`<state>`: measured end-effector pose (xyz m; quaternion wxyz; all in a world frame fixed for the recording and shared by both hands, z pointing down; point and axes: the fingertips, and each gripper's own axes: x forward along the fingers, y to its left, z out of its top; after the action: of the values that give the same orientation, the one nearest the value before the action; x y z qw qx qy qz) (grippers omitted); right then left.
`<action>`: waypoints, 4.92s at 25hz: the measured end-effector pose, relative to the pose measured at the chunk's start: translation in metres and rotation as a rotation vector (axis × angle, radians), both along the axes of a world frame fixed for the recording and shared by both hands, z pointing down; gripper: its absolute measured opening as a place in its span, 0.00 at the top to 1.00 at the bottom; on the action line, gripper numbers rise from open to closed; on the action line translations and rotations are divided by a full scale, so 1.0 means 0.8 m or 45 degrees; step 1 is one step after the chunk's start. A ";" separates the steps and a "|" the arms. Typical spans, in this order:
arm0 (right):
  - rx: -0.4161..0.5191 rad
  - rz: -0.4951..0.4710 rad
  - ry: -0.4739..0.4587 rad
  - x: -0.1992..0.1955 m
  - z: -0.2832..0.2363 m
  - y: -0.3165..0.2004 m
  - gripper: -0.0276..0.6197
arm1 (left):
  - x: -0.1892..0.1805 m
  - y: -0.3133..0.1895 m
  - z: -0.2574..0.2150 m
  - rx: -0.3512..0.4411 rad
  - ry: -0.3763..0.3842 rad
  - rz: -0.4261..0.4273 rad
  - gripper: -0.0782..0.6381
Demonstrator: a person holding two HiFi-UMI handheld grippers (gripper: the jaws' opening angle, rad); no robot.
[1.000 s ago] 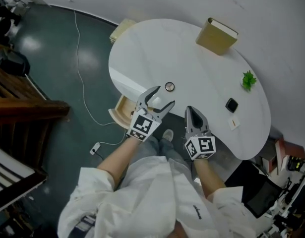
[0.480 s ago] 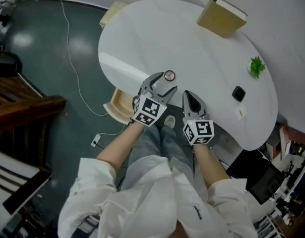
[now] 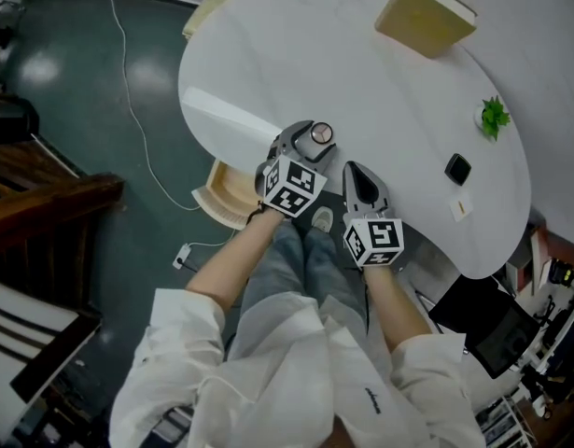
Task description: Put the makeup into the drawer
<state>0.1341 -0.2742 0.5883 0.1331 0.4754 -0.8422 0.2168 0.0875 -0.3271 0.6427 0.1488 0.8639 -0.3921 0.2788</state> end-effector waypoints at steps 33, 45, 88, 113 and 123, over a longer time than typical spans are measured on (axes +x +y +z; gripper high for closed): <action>-0.022 -0.239 -0.051 -0.002 -0.003 0.060 0.93 | -0.001 0.063 -0.003 -0.050 -0.081 -0.164 0.57; -0.061 -0.293 -0.097 -0.039 -0.006 0.115 0.93 | -0.032 0.144 -0.042 -0.015 -0.019 -0.202 0.57; -0.279 -0.226 0.060 -0.199 0.139 0.176 0.93 | -0.174 0.238 0.095 -0.056 -0.189 0.828 0.57; -0.331 -0.235 0.059 -0.190 0.218 0.175 0.93 | -0.145 0.243 0.224 -0.112 -0.459 1.343 0.57; -0.340 -0.202 0.032 -0.184 0.233 0.167 0.93 | -0.136 0.257 0.272 -0.139 -0.496 1.463 0.57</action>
<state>-0.0128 -0.1407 0.7749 0.2222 0.3881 -0.8391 0.3096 -0.0216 -0.1214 0.8606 -0.0556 0.8616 0.1316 0.4871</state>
